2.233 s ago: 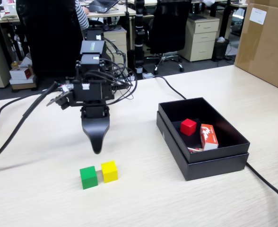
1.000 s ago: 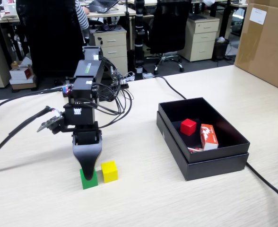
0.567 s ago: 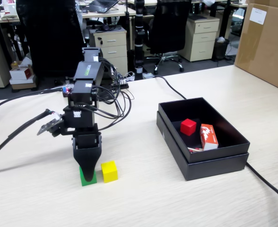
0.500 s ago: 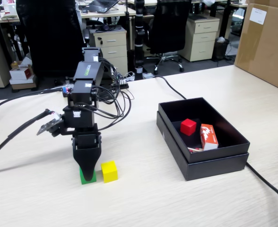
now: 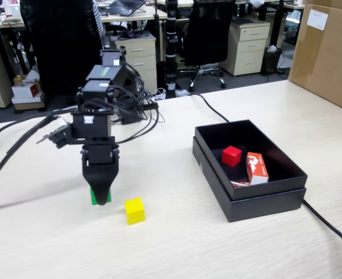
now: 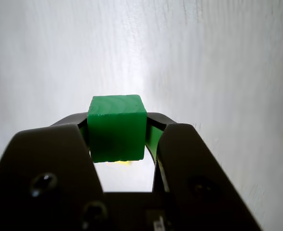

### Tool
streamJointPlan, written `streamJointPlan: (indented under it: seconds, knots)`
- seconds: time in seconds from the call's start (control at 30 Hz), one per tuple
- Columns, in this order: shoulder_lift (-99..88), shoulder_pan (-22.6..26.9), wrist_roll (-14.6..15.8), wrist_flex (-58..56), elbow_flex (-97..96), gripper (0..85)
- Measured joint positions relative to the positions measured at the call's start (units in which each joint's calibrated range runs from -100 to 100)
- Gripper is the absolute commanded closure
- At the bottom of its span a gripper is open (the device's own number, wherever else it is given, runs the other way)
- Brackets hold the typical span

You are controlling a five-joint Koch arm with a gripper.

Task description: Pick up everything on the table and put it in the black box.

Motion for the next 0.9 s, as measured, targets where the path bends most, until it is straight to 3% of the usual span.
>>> streamJointPlan:
  seconds: [0.3,0.47,0.5,0.67,0.9]
  knots:
    - [-34.7,7.6,3.3,-7.1,-16.5,84.6]
    - [-52.2,16.0,5.3,-7.3,-26.0,84.6]
    - [-55.9,19.6,6.2,-7.3,-26.2,84.6]
    - [-50.9,25.5,9.1,-7.4,-24.6,84.6]
    - [-23.9,25.5,9.3,-7.1,-7.9,84.5]
